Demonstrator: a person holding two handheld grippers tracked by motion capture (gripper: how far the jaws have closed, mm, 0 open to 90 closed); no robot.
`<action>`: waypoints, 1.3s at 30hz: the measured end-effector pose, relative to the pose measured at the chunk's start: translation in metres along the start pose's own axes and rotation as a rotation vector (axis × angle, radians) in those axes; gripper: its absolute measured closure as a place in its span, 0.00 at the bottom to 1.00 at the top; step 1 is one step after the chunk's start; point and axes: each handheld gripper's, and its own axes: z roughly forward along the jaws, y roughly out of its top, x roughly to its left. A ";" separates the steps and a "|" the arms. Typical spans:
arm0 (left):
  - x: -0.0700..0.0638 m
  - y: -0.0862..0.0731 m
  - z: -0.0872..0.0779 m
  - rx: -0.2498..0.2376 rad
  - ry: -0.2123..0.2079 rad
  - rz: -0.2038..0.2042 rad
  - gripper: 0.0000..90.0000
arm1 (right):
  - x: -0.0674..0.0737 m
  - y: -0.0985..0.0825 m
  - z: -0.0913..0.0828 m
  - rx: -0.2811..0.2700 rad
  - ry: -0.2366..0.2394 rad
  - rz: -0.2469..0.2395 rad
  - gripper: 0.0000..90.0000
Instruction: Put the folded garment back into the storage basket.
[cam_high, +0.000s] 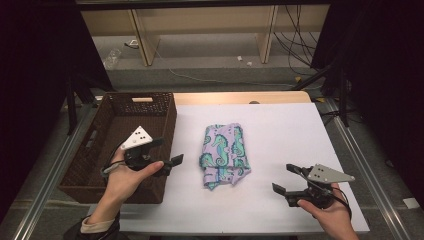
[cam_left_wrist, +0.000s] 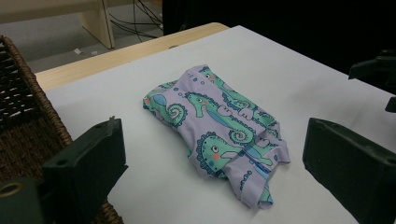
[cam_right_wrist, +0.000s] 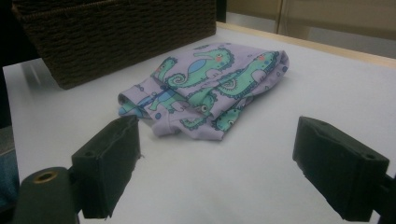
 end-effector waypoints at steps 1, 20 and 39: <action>0.000 0.000 0.000 0.001 0.001 0.002 0.06 | 0.000 0.000 0.000 -0.006 -0.001 0.002 0.18; 0.000 0.008 0.001 -0.011 0.021 -0.019 0.07 | 0.001 0.001 0.000 -0.015 -0.009 -0.010 0.18; -0.006 0.013 0.015 0.005 0.018 -0.027 0.08 | 0.001 0.001 0.000 -0.010 -0.010 -0.010 0.18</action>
